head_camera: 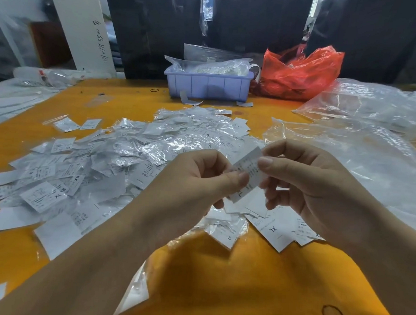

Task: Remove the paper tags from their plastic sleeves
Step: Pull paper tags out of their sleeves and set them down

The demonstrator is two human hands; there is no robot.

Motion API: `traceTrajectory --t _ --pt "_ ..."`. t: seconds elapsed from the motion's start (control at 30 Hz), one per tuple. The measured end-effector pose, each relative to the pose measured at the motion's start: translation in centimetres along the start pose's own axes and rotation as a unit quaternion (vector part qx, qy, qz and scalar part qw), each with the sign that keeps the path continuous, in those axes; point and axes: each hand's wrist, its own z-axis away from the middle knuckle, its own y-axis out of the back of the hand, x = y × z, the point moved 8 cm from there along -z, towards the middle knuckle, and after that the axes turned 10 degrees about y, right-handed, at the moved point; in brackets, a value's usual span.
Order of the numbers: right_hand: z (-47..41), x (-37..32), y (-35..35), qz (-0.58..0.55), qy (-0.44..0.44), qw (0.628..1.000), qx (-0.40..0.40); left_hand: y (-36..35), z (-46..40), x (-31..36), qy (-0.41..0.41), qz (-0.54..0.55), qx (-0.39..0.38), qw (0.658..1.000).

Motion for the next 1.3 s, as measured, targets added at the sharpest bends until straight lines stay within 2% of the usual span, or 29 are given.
traceTrajectory --t 0.1,0.23,0.3,0.5,0.67,1.07,1.23,1.3 --pt "0.1 -0.2 -0.1 0.015 0.007 1.0 0.003 -0.2 0.0 0.0 0.011 0.024 -0.016 1.0" --pt "0.0 -0.2 0.2 0.013 0.005 1.0 0.013 -0.2 -0.2 -0.4 0.049 0.177 -0.051 0.982" --pt "0.1 -0.1 0.1 0.008 0.001 1.0 0.005 -0.2 -0.2 -0.5 0.06 0.208 -0.066 0.974" --pt "0.1 0.0 -0.2 0.022 -0.006 1.0 -0.008 0.6 -0.2 -0.8 0.057 0.185 -0.019 0.981" --pt "0.1 -0.1 0.2 0.038 -0.002 0.999 0.016 1.0 -0.3 -1.0 0.058 0.198 -0.007 0.979" --pt "0.0 0.1 0.3 0.099 0.014 0.995 0.006 2.1 -0.4 -0.9 0.031 0.175 0.051 0.983" --pt "0.1 0.3 0.5 0.095 0.002 0.995 0.022 1.1 -0.4 -0.9 0.042 0.122 0.01 0.992" --pt "0.1 0.4 0.5 0.098 -0.009 0.995 0.024 0.9 -0.3 -0.9 0.041 0.087 0.018 0.995"
